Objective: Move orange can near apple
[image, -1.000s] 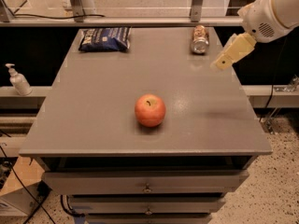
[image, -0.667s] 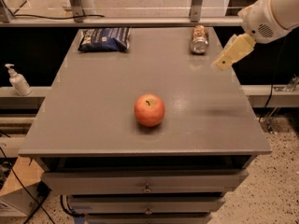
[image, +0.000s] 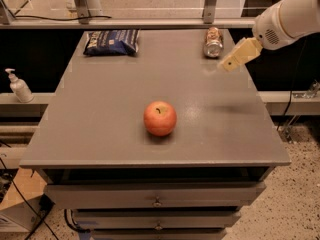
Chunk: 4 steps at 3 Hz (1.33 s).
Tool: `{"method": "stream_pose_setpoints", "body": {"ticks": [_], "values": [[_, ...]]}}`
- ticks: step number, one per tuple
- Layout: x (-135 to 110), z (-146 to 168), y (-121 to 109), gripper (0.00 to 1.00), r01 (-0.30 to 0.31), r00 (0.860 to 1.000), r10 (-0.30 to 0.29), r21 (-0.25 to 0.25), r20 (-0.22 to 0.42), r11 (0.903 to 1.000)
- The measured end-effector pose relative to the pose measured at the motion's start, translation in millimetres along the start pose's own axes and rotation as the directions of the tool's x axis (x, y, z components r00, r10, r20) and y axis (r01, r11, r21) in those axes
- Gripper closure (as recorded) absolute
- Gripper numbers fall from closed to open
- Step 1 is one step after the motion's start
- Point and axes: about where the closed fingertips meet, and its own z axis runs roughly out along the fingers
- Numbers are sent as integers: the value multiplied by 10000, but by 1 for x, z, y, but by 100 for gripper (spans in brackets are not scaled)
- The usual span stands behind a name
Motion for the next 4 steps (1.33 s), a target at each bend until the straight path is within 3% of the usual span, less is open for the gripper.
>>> {"method": "stream_pose_setpoints", "body": {"ticks": [1,2,3,4], "values": [[-1,35,-28,0,-1148,9906,1119,340,784,9928],[-2,66,-50,0,-2097,9673,1998,490,1565,9765],[-1,94,-66,0,-2816,9381,2650,457,2230,9584],[-3,123,-80,0,-3204,9211,3021,373,2455,9465]]}}
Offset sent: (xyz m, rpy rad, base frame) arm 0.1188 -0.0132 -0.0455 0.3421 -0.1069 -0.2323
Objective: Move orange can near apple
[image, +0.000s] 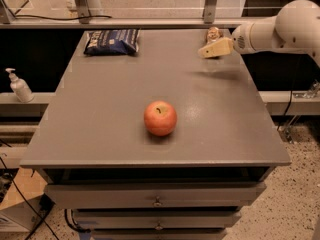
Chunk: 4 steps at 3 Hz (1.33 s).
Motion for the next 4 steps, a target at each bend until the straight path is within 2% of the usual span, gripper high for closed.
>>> {"method": "stream_pose_setpoints", "body": {"ticks": [2,3,4], "values": [[7,48,-5,0,-298,9989,292,-166,-360,9994],[11,60,-12,17,-484,9965,483,-5,-679,9988],[12,61,-19,40,-524,9949,539,203,-851,9984]]}}
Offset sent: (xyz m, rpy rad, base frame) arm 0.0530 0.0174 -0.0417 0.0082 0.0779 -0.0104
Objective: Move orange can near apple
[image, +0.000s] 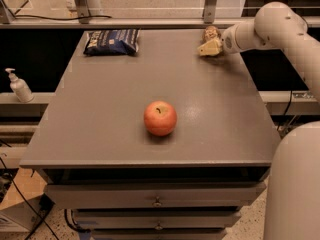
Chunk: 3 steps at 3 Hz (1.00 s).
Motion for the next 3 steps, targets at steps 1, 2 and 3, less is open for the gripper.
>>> {"method": "stream_pose_setpoints", "body": {"ticks": [1,2,3], "values": [[-7,-9,-2,64,329,9994,-328,143,-77,9994],[-27,-45,16,87,1105,9938,-1099,-352,190,9932],[-47,-94,55,100,2915,9565,-2888,-1064,400,9506]]}}
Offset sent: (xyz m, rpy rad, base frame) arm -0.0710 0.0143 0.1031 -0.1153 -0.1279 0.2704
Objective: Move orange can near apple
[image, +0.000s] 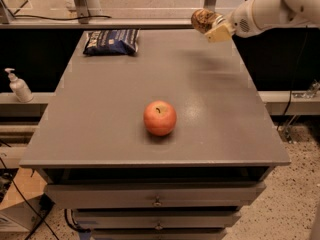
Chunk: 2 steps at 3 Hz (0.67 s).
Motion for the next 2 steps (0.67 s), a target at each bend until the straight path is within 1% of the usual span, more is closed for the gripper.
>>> {"method": "stream_pose_setpoints", "body": {"ticks": [1,2], "values": [[-6,-4,7,100,663,9978,-663,-137,-7,9977],[-6,-3,7,100,616,9981,-616,-141,-9,9980]]}}
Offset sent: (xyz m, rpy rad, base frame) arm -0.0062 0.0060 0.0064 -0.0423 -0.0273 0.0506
